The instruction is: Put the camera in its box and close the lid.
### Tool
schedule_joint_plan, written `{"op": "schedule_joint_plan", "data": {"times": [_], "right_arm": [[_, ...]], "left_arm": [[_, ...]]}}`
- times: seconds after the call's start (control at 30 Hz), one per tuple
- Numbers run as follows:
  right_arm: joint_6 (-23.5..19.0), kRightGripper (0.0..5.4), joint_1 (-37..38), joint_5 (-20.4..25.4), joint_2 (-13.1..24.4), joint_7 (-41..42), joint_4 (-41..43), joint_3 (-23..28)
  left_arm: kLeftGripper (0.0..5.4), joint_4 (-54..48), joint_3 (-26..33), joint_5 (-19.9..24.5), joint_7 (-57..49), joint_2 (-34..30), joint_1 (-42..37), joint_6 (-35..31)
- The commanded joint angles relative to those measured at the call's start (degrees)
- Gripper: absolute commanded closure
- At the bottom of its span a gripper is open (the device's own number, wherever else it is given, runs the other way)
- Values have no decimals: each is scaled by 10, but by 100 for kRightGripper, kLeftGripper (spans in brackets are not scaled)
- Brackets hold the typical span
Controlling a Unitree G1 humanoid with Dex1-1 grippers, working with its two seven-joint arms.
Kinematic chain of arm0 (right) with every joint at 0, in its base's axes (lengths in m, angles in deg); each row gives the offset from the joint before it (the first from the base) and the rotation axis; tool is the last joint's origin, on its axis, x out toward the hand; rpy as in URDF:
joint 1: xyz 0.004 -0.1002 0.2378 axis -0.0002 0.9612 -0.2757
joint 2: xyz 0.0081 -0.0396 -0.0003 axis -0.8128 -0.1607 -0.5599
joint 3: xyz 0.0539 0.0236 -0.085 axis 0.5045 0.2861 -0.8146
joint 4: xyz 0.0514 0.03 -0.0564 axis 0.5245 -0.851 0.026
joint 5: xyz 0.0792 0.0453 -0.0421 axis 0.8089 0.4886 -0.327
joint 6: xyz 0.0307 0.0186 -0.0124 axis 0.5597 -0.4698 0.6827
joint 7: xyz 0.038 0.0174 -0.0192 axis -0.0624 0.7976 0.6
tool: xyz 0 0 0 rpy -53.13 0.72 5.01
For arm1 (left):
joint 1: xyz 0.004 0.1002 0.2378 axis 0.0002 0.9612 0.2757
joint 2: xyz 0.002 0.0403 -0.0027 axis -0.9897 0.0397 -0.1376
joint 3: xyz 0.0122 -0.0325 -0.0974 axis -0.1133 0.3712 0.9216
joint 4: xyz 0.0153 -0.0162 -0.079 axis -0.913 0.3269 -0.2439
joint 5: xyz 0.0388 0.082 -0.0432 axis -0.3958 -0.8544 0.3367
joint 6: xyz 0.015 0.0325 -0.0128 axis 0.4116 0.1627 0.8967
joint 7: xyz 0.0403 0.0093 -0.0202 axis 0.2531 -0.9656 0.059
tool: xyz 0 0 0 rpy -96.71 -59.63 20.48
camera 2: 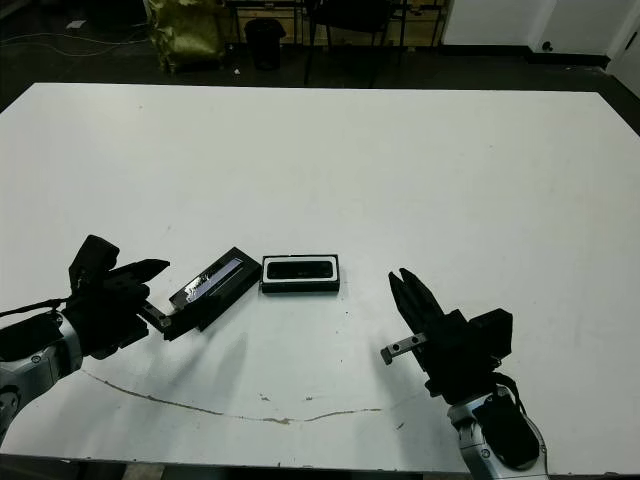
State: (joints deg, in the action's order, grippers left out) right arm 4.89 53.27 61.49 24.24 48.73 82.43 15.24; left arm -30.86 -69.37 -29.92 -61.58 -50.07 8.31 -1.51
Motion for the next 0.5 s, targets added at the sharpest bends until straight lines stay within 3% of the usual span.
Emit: {"op": "schedule_joint_plan", "data": {"times": [0.03,0.5], "right_arm": [[-5,540,5,-1,3,1,-7,2],[-15,540,10,-15,4,-11,10,-2]], "left_arm": [[1,7,-2,-4,-2,-5,1,-11],[1,12,-33,-54,-5,-4,5,16]]}}
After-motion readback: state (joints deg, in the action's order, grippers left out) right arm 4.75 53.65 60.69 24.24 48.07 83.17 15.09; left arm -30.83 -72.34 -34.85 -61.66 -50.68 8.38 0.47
